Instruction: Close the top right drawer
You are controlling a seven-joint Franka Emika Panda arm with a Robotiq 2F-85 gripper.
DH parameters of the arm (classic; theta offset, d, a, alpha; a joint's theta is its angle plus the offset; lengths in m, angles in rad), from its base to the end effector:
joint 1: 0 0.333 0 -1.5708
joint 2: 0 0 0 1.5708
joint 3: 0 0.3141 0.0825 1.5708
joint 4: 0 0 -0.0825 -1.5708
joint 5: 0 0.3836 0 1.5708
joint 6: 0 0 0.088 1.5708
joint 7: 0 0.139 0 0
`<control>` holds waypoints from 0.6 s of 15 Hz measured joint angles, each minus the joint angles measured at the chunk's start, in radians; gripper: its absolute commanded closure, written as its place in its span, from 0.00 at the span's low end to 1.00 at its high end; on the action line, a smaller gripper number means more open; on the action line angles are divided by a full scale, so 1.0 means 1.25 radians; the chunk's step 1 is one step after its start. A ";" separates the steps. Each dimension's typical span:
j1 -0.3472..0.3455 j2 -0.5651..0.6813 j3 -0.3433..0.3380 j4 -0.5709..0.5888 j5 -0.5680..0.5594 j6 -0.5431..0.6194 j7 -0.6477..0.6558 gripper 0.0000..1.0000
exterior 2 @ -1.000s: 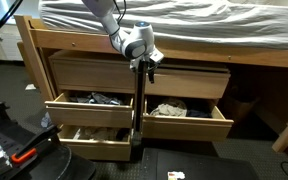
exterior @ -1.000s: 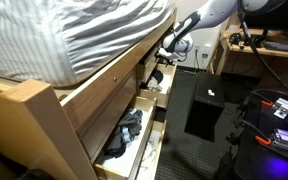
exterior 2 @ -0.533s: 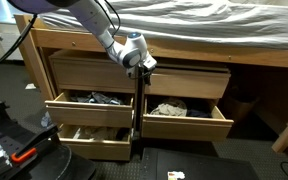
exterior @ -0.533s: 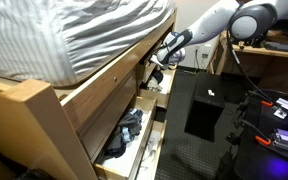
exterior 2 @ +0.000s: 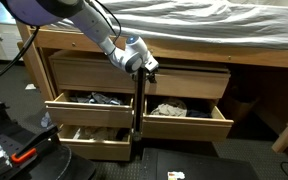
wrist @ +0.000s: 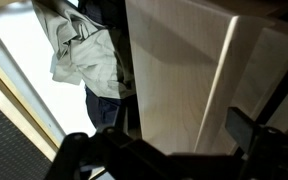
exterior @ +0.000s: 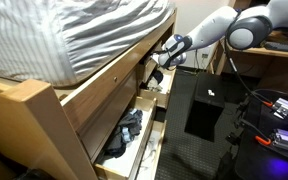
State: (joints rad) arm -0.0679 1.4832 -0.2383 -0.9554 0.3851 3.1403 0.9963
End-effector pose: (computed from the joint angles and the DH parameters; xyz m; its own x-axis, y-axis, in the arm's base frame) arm 0.7708 -0.1827 0.0049 0.0608 -0.9351 0.3491 -0.7750 -0.2646 -0.5739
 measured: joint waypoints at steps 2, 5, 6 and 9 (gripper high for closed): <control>0.000 0.000 0.001 0.000 0.000 0.001 0.000 0.00; 0.001 -0.002 0.022 0.021 -0.055 -0.046 -0.024 0.00; -0.003 -0.005 0.045 0.029 -0.074 -0.059 -0.056 0.00; 0.005 -0.007 0.109 0.042 -0.097 -0.077 -0.142 0.00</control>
State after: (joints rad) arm -0.0621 1.4749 -0.1016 -0.9029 0.2636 3.0441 0.8182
